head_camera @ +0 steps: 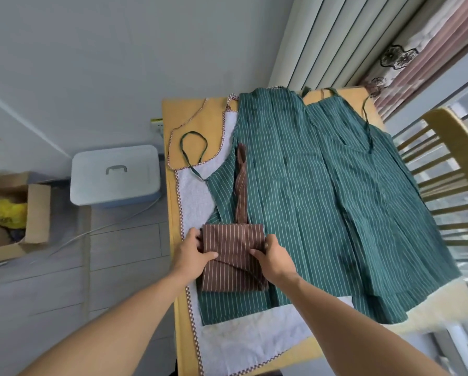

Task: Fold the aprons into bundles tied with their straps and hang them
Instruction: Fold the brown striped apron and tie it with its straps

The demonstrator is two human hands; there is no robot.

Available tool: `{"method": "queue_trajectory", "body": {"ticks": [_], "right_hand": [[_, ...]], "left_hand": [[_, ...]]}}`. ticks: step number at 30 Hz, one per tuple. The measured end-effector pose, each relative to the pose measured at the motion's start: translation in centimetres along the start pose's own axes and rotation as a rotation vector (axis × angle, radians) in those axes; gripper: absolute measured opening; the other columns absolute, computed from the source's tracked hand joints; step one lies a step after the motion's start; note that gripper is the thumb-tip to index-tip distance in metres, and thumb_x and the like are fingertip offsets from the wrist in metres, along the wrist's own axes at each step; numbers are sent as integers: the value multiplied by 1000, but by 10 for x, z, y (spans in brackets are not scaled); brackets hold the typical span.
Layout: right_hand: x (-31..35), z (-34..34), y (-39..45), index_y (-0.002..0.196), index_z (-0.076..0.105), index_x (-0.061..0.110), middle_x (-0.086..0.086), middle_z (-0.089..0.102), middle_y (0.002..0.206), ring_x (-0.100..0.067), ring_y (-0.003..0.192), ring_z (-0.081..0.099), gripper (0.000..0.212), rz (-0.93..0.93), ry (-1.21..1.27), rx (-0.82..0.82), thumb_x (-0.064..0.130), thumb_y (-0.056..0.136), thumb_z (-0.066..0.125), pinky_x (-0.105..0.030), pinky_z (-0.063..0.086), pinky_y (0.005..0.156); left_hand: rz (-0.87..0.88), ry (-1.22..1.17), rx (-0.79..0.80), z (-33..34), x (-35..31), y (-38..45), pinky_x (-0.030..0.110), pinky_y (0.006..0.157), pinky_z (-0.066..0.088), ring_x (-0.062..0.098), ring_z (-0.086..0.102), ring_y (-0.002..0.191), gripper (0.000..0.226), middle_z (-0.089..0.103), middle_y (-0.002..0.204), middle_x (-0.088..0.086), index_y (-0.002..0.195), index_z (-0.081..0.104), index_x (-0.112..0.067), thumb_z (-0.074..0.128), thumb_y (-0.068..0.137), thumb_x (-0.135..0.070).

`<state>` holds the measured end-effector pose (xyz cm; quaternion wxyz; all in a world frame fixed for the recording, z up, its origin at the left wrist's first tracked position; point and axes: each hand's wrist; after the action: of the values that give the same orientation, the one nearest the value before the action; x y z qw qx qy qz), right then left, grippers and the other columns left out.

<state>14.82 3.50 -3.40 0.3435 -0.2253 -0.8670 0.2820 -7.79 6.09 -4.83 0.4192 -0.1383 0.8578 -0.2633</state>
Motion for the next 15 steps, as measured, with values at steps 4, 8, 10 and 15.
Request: {"method": "queue_trajectory", "body": {"ticks": [4,8,10,15], "right_hand": [[2,-2,9,134,44,18,3,69,109,-16,87,69,61,34,-10,-43,53,91,68,-39,60,76],[15,-11,19,121,60,13,8,67,99,-2,78,65,54,52,174,52,40,81,84,-14,55,64],[20,-14,18,109,59,17,10,67,95,4,73,61,44,47,226,49,32,78,88,-6,46,52],[19,-8,9,112,60,20,10,70,101,3,84,66,43,-2,358,68,25,79,87,-11,55,71]], "left_hand": [[-28,186,-101,-1,-5,4,33,78,54,17,61,102,71,56,117,-5,128,49,-22,88,73,-44],[-102,145,-59,-5,-12,14,34,74,56,14,63,95,65,59,113,-6,122,53,-24,86,73,-51],[-128,50,-51,-6,-17,14,28,64,51,9,61,85,57,59,106,-7,118,52,-23,84,77,-46],[-124,-18,-53,-5,-11,12,21,59,44,7,61,83,45,64,109,-3,115,53,-20,83,83,-29]]}}
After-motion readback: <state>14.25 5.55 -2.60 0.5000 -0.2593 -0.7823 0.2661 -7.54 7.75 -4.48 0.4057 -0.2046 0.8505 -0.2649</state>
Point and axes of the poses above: each hand's wrist, its own y-axis towards the middle knuckle, its own z-axis out of the palm, x = y × z
